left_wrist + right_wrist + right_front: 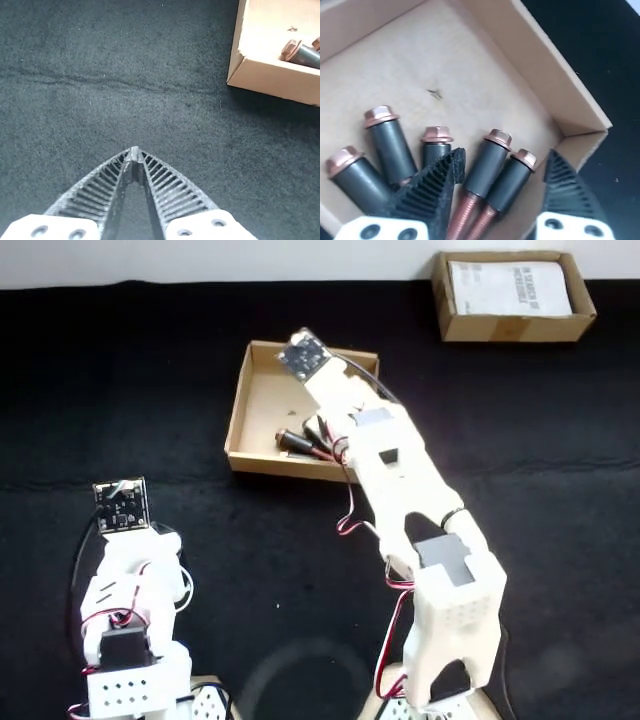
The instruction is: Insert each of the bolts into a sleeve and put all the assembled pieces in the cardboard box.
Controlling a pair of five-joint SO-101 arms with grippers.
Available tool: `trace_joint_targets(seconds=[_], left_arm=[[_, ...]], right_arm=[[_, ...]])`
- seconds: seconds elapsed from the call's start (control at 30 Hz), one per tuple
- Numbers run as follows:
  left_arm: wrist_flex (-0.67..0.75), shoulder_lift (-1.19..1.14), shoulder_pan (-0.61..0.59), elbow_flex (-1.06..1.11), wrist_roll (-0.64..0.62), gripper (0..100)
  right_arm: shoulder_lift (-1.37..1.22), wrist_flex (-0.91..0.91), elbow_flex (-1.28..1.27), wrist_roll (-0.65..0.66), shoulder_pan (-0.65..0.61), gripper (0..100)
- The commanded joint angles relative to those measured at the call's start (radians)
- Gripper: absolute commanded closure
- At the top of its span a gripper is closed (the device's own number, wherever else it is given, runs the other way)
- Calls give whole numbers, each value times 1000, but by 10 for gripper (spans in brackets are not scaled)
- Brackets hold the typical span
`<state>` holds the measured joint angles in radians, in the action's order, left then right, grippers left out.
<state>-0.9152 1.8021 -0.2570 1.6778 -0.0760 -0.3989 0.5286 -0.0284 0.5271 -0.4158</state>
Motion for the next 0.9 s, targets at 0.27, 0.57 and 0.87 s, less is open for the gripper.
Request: trace_joint_targets(seconds=[0.27, 0.57, 0.87], left_arm=[[-5, 7, 8, 18, 9, 991], [-5, 7, 7, 18, 9, 991], [-34, 7, 7, 18, 9, 991]], right_arm=[[443, 240, 47, -232, 51, 749], [875, 708, 45, -443, 50, 749], [1201, 1038, 7, -466, 51, 749]])
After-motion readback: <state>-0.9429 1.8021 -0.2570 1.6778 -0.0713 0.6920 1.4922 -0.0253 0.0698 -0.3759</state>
